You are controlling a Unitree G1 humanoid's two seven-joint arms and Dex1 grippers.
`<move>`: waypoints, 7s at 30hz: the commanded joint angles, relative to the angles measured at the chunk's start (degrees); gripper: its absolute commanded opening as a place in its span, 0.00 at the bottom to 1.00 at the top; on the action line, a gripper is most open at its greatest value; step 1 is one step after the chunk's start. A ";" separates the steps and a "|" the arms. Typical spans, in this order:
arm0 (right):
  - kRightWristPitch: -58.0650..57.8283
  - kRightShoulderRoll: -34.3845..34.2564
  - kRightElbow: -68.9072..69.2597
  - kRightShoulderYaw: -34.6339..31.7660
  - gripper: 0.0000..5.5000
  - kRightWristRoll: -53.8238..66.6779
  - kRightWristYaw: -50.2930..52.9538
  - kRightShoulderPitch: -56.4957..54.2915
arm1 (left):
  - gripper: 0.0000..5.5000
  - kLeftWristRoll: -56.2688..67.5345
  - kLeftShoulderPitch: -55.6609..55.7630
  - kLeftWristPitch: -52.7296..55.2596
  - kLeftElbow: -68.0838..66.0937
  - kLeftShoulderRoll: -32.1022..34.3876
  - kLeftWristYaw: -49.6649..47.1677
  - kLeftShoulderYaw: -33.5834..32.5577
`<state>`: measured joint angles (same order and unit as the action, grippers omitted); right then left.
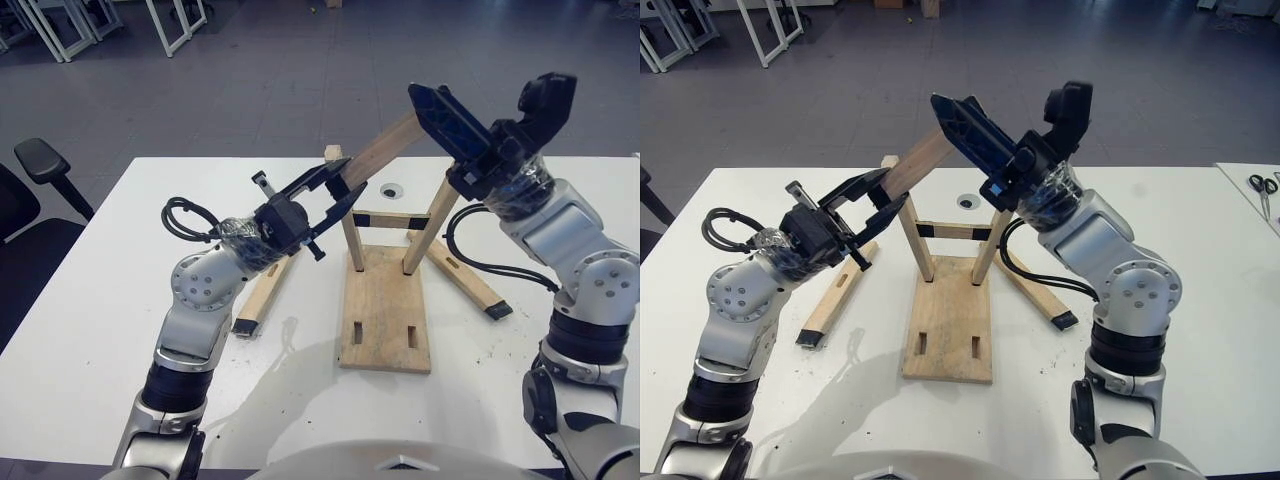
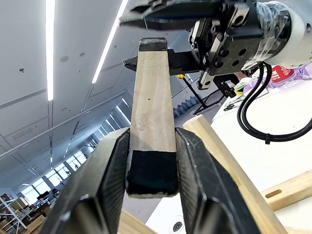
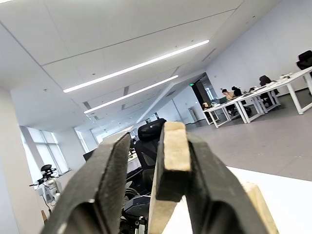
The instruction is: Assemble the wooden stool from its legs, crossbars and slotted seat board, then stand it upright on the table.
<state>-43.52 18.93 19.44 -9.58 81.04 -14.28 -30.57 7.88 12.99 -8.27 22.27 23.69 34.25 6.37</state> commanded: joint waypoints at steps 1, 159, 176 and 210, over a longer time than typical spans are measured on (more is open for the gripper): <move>-0.36 0.82 -0.60 0.19 0.19 -1.32 -1.46 -1.07 | 0.24 -0.65 -0.19 0.05 -0.48 0.33 -0.41 -0.56; 16.36 17.61 -28.87 4.86 0.62 -68.48 -21.72 27.18 | 0.51 -16.88 -12.25 -3.30 -17.11 -1.38 -14.58 -1.81; 16.47 9.34 -16.54 -9.79 0.37 -51.62 -14.82 18.51 | 0.51 19.08 -2.32 19.22 -7.85 -6.62 -18.71 -19.41; -11.31 10.73 0.98 -3.15 0.37 7.20 -21.18 9.90 | 0.74 90.09 12.80 54.24 1.72 -5.13 -26.61 -6.75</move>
<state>-54.35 29.76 20.15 -13.69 86.96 -34.89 -20.65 99.66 24.75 44.70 24.42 17.56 6.64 -1.44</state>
